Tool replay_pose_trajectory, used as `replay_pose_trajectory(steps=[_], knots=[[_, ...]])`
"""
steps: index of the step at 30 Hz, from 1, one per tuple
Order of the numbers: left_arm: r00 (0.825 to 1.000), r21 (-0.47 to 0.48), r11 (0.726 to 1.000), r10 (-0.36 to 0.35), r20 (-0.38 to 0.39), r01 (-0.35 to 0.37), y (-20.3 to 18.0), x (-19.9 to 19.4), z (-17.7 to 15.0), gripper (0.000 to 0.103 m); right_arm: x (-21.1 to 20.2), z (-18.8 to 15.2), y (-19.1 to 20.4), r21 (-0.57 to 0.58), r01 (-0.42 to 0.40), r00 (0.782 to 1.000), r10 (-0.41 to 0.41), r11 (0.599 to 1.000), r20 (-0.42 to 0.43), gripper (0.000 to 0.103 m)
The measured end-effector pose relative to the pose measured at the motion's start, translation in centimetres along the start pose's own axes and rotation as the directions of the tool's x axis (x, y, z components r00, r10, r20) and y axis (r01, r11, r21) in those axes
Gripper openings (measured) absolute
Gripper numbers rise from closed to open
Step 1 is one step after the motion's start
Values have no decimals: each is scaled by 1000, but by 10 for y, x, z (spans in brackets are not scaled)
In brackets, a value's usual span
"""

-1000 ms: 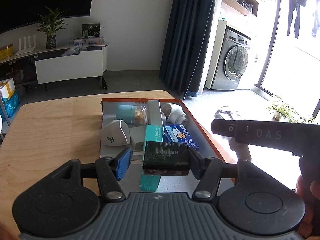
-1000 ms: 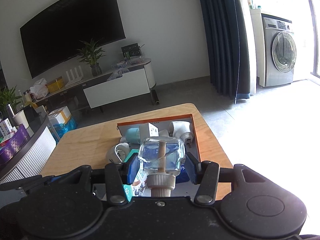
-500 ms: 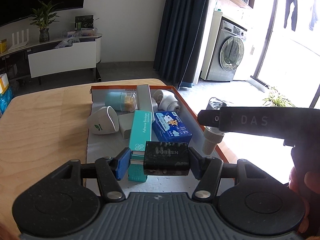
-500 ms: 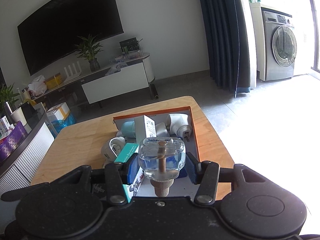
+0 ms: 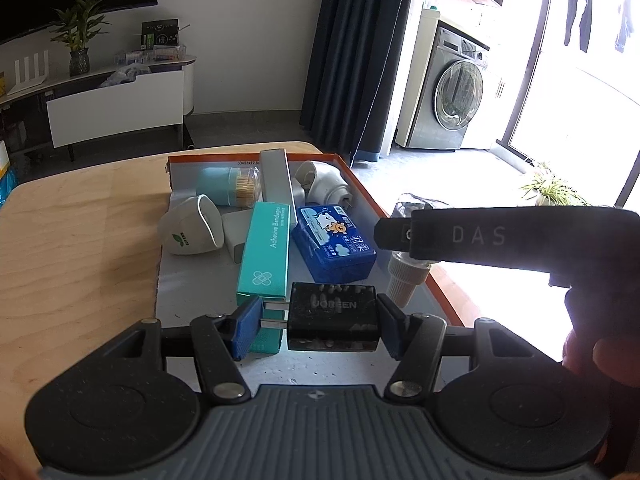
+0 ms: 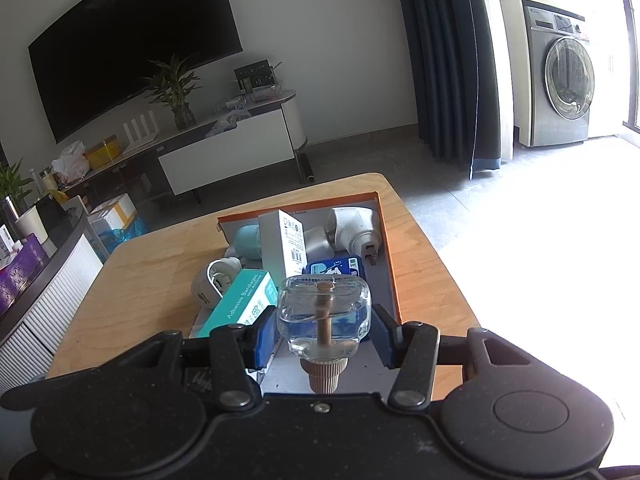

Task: Organize rigid objects
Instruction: 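Lower the black charger and glass bottle into the tray and open both tools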

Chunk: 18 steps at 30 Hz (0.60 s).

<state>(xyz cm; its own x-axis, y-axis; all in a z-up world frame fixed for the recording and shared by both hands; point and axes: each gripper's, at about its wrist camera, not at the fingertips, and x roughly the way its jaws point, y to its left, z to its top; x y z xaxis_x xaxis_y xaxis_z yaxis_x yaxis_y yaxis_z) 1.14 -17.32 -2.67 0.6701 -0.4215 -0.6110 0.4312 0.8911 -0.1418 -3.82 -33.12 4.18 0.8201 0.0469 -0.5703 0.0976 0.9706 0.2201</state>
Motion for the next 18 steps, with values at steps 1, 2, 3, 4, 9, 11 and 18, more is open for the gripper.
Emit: replay_pose_trajectory(steps=[1, 2, 3, 4, 9, 11, 18], knots=[[1000, -1, 1000, 0, -1, 0, 0, 0, 0, 61, 1, -1, 0, 0, -1, 1000, 1, 1000, -2, 59], [1000, -2, 1000, 1, -3, -1, 0, 0, 0, 61, 2, 0, 0, 0, -1, 1000, 1, 1000, -4, 59], [1000, -3, 1000, 1, -4, -1, 0, 1, 0, 61, 3, 1, 0, 0, -1, 1000, 1, 1000, -6, 59], [1000, -3, 1000, 2, -4, -2, 1, 1, 0, 61, 4, 1, -1, 0, -1, 1000, 1, 1000, -8, 60], [1000, -2, 1000, 2, -8, -2, 0, 3, 0, 61, 7, 0, -2, 1, 2, 1000, -2, 1000, -18, 59], [1000, -2, 1000, 1, -7, -1, 0, 3, 0, 61, 9, 0, -2, 1, 3, 1000, -3, 1000, -22, 59], [1000, 4, 1000, 1, -9, -1, -2, 5, 0, 61, 12, 0, -3, 2, 7, 1000, -7, 1000, -31, 60]])
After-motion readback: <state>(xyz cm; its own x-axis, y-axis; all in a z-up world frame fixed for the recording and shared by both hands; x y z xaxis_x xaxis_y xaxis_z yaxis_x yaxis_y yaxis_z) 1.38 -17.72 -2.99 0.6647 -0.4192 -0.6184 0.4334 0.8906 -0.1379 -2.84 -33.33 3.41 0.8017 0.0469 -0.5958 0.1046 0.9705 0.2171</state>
